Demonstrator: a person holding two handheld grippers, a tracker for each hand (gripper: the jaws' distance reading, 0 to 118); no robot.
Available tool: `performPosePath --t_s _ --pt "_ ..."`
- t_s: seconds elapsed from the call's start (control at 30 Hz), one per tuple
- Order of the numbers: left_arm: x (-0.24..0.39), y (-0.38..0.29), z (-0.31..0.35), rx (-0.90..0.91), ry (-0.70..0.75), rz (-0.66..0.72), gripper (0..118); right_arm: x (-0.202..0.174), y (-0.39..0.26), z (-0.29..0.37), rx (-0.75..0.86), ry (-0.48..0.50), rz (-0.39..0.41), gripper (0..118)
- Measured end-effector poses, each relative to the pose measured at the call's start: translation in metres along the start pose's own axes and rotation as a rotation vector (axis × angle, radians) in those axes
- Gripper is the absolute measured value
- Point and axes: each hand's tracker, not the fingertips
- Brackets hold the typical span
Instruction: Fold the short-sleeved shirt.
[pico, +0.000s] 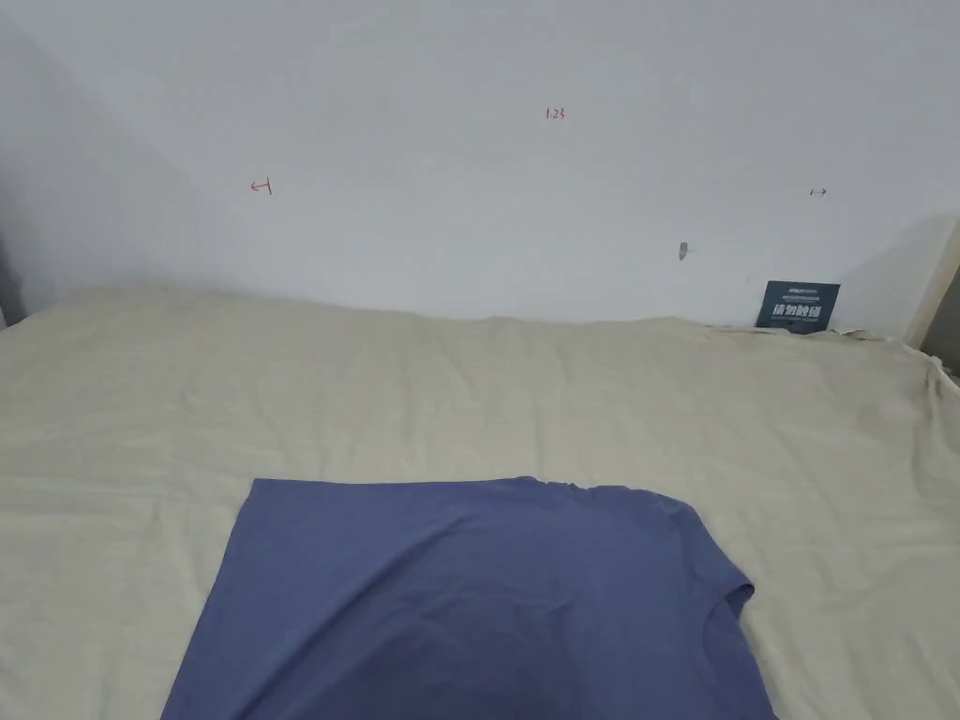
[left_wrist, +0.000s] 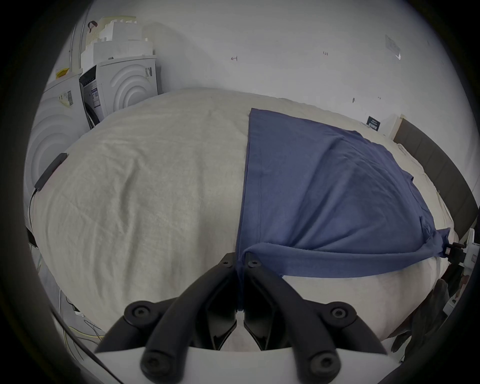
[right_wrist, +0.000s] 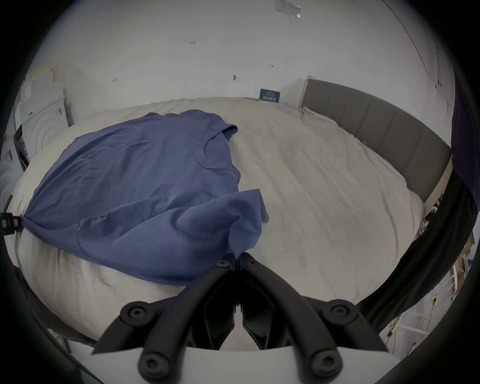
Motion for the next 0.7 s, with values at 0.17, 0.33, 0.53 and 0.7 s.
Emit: performPosePath --t_s 0.17,0.33,0.53,0.7 --pt "-0.006 0.001 0.002 0.001 -0.012 0.004 4 -0.001 0.0 -0.003 -0.023 0.007 -0.022 2" --pt "0.024 0.008 0.06 0.073 -0.007 0.0 43 0.002 0.019 0.027 0.038 -0.016 -0.031 40" --pt "0.032 0.029 0.11 0.271 0.039 0.014 69 0.0 0.058 0.048 0.199 0.011 -0.019 50" --pt "0.051 0.06 0.113 0.362 0.013 -0.002 69 -0.022 0.093 0.039 0.282 0.079 -0.002 50"
